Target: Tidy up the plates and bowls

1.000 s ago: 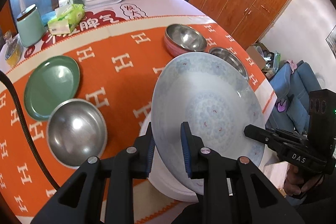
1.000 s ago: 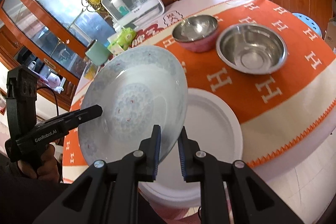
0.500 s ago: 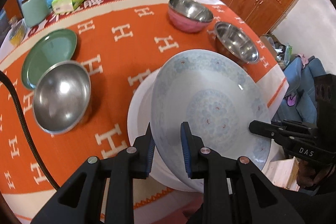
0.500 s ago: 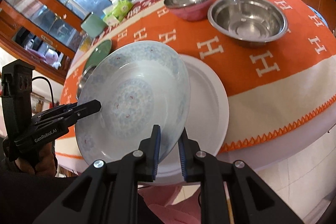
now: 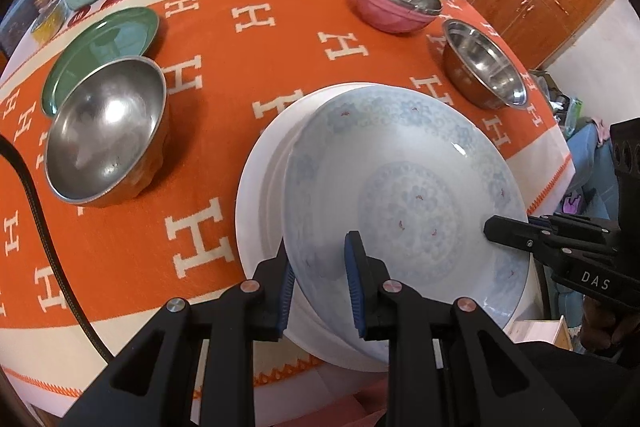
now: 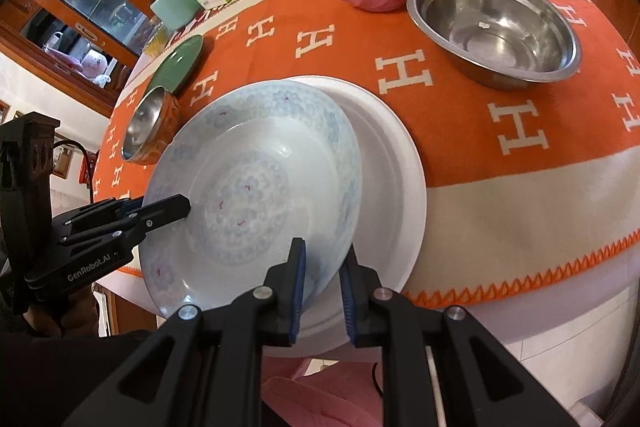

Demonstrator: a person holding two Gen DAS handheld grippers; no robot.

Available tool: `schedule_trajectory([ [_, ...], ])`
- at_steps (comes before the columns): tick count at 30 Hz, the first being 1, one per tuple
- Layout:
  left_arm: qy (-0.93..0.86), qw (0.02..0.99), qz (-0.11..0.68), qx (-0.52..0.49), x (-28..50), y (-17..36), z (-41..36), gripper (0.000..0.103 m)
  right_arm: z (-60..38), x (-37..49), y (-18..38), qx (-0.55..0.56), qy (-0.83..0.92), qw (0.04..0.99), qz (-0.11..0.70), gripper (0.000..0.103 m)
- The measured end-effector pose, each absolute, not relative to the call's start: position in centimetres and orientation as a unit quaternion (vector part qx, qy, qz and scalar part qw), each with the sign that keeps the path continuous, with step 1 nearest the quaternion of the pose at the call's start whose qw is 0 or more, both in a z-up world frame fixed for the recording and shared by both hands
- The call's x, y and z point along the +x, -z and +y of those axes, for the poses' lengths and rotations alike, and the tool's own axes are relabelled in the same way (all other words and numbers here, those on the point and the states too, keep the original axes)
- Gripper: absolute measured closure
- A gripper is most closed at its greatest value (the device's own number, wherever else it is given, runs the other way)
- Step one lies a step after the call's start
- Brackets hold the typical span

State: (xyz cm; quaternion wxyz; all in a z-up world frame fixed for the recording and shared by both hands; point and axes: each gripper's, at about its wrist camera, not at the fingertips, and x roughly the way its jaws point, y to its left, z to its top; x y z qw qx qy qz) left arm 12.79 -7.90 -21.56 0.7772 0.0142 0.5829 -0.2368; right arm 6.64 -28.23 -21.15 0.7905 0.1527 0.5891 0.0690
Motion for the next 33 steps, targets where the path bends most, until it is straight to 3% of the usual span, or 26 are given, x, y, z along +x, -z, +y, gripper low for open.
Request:
schedule_trajectory([
  [18, 0.209, 0.762, 0.613, 0.012, 13.5, 24.5, -8.4, 0.080, -27.3, 7.7, 23.1, 0.091, -0.067, 0.779, 0.617, 0.084],
  [33, 0.203, 0.762, 0.615, 0.017, 13.3, 24.7, -9.0, 0.073, -26.0, 8.0, 23.3, 0.039, -0.081, 0.781, 0.618, 0.070],
])
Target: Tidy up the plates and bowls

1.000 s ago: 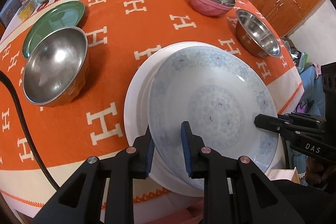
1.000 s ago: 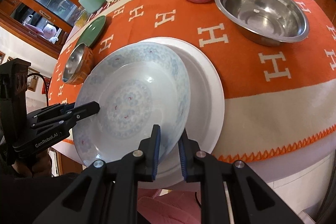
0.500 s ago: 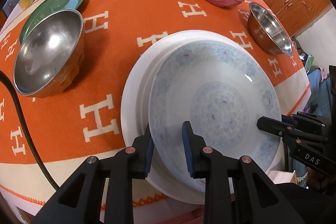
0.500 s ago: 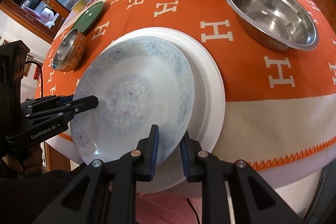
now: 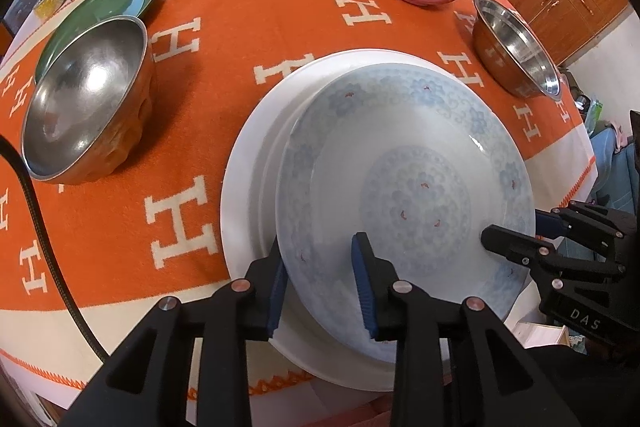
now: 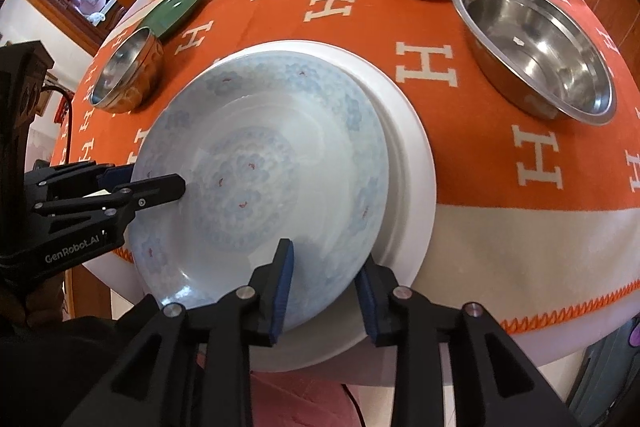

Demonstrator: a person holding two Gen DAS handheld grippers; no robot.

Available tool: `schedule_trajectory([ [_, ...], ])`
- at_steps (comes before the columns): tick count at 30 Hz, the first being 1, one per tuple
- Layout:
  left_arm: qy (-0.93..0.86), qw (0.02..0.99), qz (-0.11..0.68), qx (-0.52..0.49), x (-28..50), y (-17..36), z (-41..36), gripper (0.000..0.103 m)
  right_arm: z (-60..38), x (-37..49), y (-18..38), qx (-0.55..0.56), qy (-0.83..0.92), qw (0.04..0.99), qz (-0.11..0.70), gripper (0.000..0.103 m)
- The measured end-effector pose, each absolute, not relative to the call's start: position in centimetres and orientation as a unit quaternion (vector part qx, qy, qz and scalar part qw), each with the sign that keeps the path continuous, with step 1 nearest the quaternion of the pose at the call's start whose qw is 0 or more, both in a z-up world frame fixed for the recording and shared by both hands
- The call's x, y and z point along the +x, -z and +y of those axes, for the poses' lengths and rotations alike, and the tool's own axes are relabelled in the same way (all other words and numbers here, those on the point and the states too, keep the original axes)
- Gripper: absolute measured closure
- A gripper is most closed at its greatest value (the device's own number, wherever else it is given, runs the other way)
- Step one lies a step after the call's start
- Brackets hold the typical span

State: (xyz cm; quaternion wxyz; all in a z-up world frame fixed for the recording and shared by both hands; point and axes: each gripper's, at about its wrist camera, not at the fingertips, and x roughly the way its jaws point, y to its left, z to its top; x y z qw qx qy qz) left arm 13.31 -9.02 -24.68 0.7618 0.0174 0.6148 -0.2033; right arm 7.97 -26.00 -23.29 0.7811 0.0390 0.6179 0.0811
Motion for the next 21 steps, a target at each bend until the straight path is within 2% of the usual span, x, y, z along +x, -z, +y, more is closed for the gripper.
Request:
schedule_trajectory([
  [19, 0.185, 0.756, 0.628, 0.013, 13.09, 24.29, -8.93, 0.068, -25.96, 7.79, 22.66, 0.003, -0.111, 0.783, 0.612, 0.069],
  [21, 0.184, 0.756, 0.628, 0.017, 13.00, 24.04, -8.99, 0.063, -26.07, 7.68, 22.44, 0.001, -0.113, 0.784, 0.610, 0.069],
])
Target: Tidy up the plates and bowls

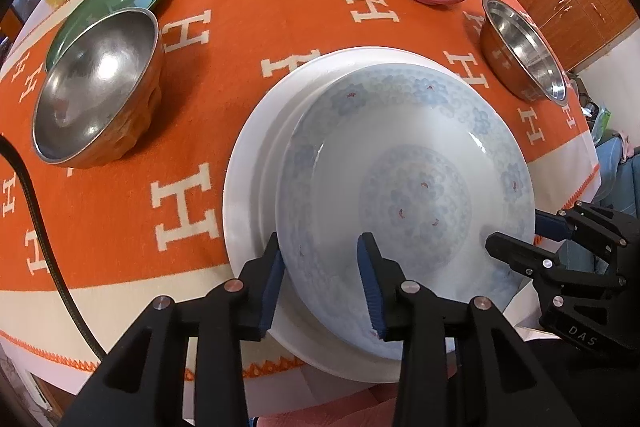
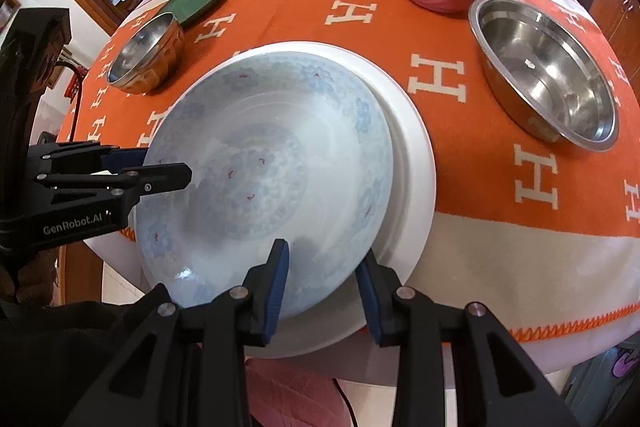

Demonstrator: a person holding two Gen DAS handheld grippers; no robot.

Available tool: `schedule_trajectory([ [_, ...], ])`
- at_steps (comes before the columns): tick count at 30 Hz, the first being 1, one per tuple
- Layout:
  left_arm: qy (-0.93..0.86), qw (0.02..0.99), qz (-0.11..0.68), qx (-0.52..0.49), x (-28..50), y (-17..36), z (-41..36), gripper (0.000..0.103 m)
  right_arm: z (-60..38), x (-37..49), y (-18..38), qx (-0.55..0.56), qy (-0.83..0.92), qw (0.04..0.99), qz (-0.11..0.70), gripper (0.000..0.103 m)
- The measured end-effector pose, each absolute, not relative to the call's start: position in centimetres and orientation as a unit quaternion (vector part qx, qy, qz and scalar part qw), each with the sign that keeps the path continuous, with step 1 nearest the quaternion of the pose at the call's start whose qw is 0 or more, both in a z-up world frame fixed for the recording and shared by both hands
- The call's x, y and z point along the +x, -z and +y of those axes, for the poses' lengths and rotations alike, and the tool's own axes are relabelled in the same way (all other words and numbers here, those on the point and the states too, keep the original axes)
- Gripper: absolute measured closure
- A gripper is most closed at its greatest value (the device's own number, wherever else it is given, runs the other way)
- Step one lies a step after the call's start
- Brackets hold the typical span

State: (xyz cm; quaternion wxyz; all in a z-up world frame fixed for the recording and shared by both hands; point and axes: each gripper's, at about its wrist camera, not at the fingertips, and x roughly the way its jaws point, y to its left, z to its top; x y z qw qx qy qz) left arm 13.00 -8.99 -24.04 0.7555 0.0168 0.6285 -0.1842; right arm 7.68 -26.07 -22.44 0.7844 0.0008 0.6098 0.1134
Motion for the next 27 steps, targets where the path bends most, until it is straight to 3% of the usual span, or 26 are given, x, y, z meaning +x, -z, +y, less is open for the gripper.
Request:
schedule_trajectory([
  [2, 0.185, 0.758, 0.625, 0.027, 12.8, 23.6, -9.1, 0.055, -26.2, 7.6, 22.2, -0.006, -0.111, 0.787, 0.607, 0.069],
  [5, 0.194, 0.759, 0.621, 0.040, 12.6, 22.8, -9.6, 0.052, -26.8, 7.4, 21.6, -0.005, -0.109, 0.794, 0.597, 0.067],
  [7, 0.195, 0.759, 0.619, 0.049, 12.5, 22.5, -10.0, 0.048, -27.3, 7.4, 20.9, -0.004, -0.105, 0.804, 0.585, 0.058],
  [9, 0.192, 0.760, 0.618, 0.059, 12.5, 22.1, -10.4, 0.045, -27.8, 7.3, 20.3, -0.002, -0.102, 0.812, 0.574, 0.056],
  [27, 0.247, 0.785, 0.562, 0.090, 14.2, 17.4, -16.6, 0.039, -34.6, 6.7, 18.7, 0.053, -0.033, 0.847, 0.528, 0.055],
])
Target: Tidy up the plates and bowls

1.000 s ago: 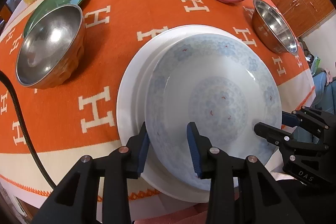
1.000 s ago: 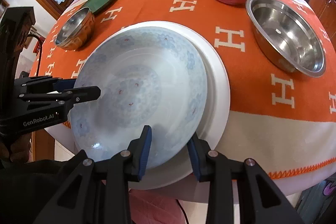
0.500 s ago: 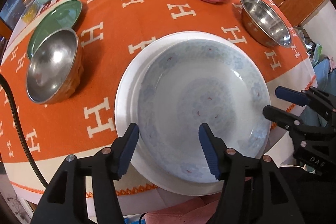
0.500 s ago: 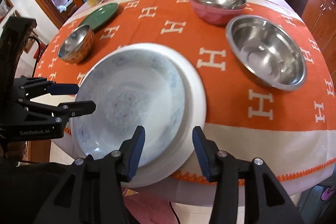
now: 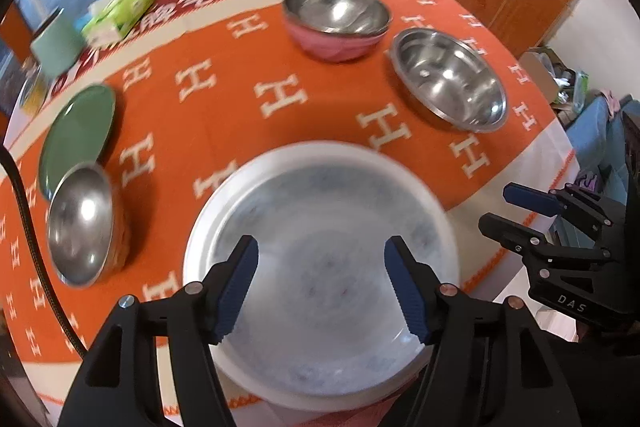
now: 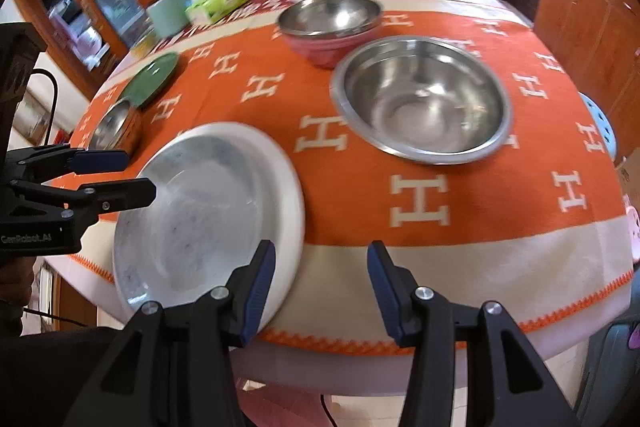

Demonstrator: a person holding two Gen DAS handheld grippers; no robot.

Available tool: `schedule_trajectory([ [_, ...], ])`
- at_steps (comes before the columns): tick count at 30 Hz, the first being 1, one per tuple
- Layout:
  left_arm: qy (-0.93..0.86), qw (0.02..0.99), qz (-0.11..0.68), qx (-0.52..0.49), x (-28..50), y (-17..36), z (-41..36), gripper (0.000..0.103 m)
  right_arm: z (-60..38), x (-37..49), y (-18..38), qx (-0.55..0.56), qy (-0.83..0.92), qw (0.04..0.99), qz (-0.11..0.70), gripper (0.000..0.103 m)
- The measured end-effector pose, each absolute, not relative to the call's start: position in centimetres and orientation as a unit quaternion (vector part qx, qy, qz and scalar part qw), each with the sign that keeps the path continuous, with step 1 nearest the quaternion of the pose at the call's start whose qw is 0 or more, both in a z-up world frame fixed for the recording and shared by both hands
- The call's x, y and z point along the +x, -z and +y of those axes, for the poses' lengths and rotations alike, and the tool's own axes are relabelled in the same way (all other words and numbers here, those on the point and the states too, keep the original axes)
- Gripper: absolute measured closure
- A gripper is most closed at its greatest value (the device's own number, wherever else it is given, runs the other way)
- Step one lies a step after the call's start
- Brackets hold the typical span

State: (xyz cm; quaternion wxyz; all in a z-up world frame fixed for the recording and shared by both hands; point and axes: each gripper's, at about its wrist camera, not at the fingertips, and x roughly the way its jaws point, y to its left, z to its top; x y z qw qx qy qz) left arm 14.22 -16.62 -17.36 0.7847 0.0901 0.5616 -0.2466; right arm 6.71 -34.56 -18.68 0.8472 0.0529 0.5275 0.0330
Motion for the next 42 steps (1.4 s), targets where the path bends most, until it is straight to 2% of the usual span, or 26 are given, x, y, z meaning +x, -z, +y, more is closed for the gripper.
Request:
schedule_trajectory([
  [7, 0.262, 0.785, 0.552, 0.102, 15.9, 16.7, -20.2, 0.038, -38.2, 6.7, 18.0, 0.088, 0.013, 0.863, 0.497, 0.055],
  [12, 0.266, 0.786, 0.548, 0.110, 17.6, 16.6, -22.6, 0.032, -40.8, 6.7, 17.6, 0.116, 0.038, 0.871, 0.477, 0.055],
  [21, 0.266, 0.781, 0.555, 0.104, 20.5, 17.4, -26.3, 0.032, -44.0, 7.5, 17.7, 0.171, 0.070, 0.873, 0.451, 0.055],
  [33, 0.256, 0.773, 0.573, 0.092, 22.9, 20.0, -30.2, 0.032, -46.9, 9.5, 19.3, 0.244, 0.083, 0.868, 0.424, 0.055],
  [42, 0.250, 0.758, 0.595, 0.094, 23.6, 22.5, -31.6, 0.032, -47.5, 10.5, 21.0, 0.255, 0.092, 0.867, 0.418, 0.055],
])
